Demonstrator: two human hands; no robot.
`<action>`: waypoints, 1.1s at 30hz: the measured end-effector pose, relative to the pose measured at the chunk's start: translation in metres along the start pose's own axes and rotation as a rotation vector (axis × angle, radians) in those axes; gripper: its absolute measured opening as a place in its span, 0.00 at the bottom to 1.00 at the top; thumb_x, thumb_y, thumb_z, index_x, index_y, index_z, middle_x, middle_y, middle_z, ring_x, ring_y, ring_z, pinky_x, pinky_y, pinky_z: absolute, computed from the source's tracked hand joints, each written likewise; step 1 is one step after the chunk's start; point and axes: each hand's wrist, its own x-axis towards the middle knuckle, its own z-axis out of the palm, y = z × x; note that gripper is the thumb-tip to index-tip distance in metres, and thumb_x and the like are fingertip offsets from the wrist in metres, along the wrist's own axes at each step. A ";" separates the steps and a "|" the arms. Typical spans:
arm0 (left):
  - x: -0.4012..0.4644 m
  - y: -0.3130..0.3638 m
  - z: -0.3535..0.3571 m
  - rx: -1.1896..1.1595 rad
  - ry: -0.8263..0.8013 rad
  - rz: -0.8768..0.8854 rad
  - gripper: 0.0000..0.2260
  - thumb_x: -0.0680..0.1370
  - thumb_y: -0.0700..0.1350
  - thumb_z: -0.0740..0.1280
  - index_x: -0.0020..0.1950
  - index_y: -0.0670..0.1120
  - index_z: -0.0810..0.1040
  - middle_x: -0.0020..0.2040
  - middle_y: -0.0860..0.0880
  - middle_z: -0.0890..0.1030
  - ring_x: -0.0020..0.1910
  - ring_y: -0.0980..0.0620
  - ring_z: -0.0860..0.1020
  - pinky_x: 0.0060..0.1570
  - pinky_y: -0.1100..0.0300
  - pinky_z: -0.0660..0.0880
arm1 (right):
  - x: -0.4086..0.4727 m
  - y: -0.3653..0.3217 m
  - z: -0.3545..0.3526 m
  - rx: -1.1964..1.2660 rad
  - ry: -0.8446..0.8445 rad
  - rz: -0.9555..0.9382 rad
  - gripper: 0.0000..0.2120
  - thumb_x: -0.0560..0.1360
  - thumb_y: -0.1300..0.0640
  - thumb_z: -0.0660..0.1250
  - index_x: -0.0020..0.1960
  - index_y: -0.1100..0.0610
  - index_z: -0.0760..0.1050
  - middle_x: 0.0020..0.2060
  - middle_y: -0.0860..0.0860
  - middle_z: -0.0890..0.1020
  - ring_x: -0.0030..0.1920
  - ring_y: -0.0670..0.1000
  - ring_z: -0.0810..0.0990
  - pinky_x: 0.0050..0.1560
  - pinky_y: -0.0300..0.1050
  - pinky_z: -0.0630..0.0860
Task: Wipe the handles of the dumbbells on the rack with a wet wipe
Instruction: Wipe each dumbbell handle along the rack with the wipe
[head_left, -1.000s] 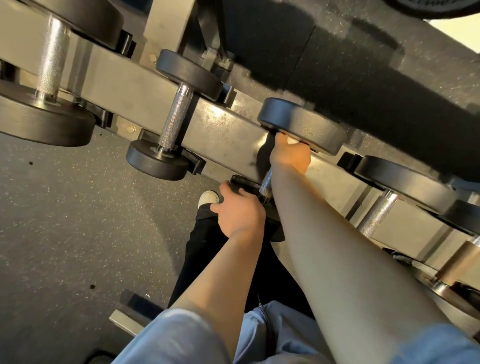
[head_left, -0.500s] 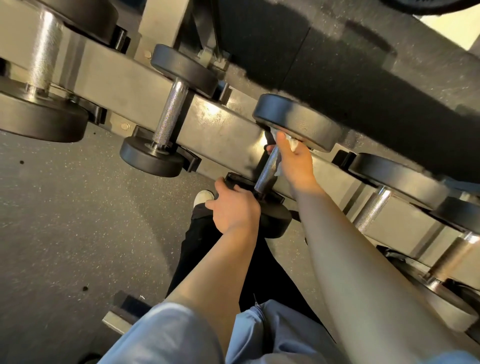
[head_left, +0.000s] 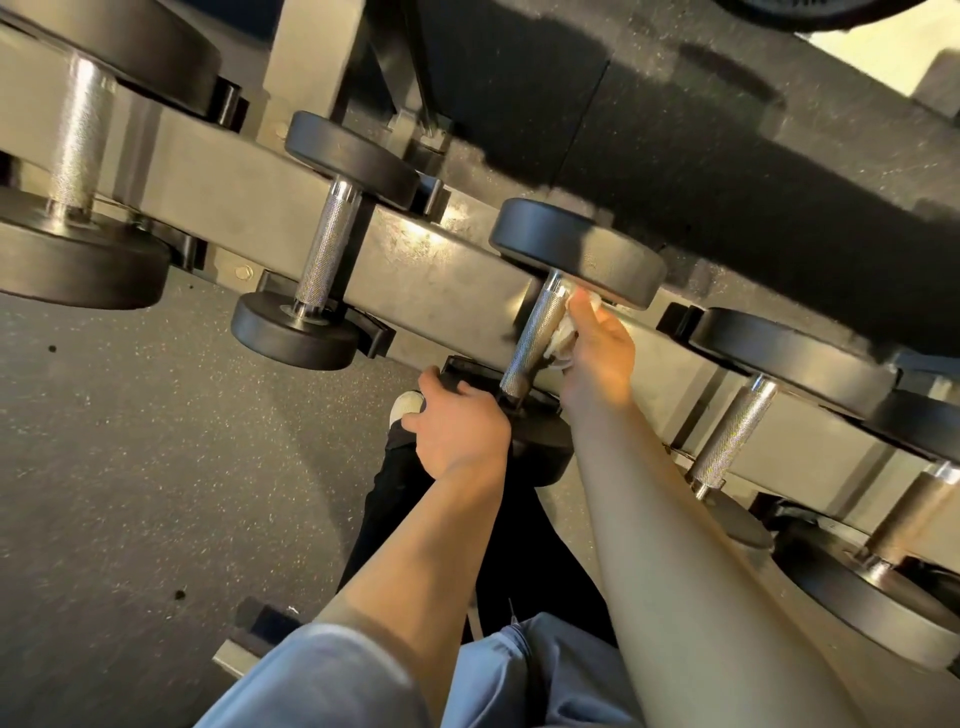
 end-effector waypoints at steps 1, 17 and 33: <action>0.000 0.000 0.000 -0.002 0.001 -0.002 0.20 0.83 0.50 0.54 0.75 0.54 0.58 0.68 0.39 0.65 0.42 0.44 0.67 0.47 0.54 0.63 | -0.002 0.001 0.001 -0.050 -0.015 0.000 0.10 0.79 0.55 0.64 0.48 0.61 0.78 0.39 0.55 0.80 0.42 0.53 0.79 0.53 0.50 0.75; 0.002 -0.001 0.004 0.001 0.035 -0.006 0.19 0.83 0.50 0.54 0.75 0.55 0.60 0.68 0.39 0.65 0.57 0.38 0.73 0.48 0.55 0.62 | -0.011 0.003 -0.001 -0.012 -0.129 0.016 0.12 0.81 0.57 0.60 0.62 0.56 0.75 0.45 0.49 0.81 0.39 0.43 0.78 0.36 0.35 0.74; 0.003 -0.004 0.003 0.012 0.024 0.016 0.20 0.83 0.50 0.54 0.75 0.54 0.59 0.69 0.38 0.65 0.57 0.36 0.74 0.48 0.55 0.61 | -0.009 0.006 -0.035 -1.218 -0.586 -0.809 0.10 0.78 0.61 0.64 0.56 0.56 0.82 0.46 0.51 0.74 0.48 0.53 0.75 0.47 0.35 0.67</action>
